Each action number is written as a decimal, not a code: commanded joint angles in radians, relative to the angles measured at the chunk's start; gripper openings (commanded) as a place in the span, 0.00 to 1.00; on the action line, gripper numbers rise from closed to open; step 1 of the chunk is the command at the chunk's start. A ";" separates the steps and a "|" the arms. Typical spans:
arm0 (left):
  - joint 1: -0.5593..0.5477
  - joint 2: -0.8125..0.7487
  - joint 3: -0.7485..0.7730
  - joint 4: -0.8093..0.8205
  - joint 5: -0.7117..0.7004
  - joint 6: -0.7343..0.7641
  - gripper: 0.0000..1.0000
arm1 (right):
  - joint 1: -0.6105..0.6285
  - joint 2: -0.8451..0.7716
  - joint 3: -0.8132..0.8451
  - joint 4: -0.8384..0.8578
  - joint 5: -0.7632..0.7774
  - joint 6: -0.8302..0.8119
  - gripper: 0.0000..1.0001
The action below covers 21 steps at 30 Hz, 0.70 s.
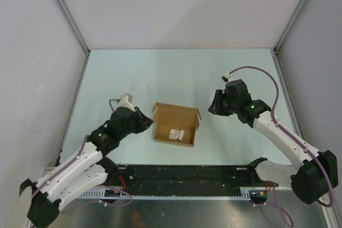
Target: Fold the paper box
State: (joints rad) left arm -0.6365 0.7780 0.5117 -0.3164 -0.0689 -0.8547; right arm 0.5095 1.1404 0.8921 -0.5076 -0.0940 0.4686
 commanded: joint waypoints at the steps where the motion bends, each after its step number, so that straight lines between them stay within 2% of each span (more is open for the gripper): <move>1: 0.027 -0.112 0.022 -0.122 -0.097 -0.004 0.30 | -0.072 -0.028 0.015 -0.017 0.083 0.047 0.41; 6: 0.113 -0.114 0.186 -0.167 -0.141 0.054 0.44 | -0.120 -0.041 0.024 0.030 0.060 0.165 0.58; 7: 0.142 -0.097 0.215 -0.167 -0.147 0.080 0.53 | -0.123 -0.039 0.028 0.038 0.066 0.186 0.60; 8: 0.158 -0.074 0.281 -0.165 -0.147 0.092 0.57 | -0.121 -0.034 0.036 0.046 0.068 0.209 0.61; 11: 0.221 0.065 0.425 -0.164 -0.103 0.141 0.64 | -0.121 -0.004 0.068 0.049 0.048 0.272 0.66; 15: 0.276 0.259 0.560 -0.162 0.058 0.155 0.84 | -0.118 0.041 0.102 0.049 0.022 0.347 0.68; 19: 0.276 0.433 0.600 -0.162 0.222 0.148 0.88 | -0.083 0.070 0.120 0.066 0.017 0.421 0.69; 21: 0.267 0.449 0.579 -0.162 0.262 0.140 0.88 | -0.051 0.078 0.131 0.054 0.019 0.426 0.69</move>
State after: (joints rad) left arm -0.3622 1.1713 1.0912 -0.4473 0.0242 -0.7258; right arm 0.4114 1.1999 0.9646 -0.4755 -0.0673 0.8204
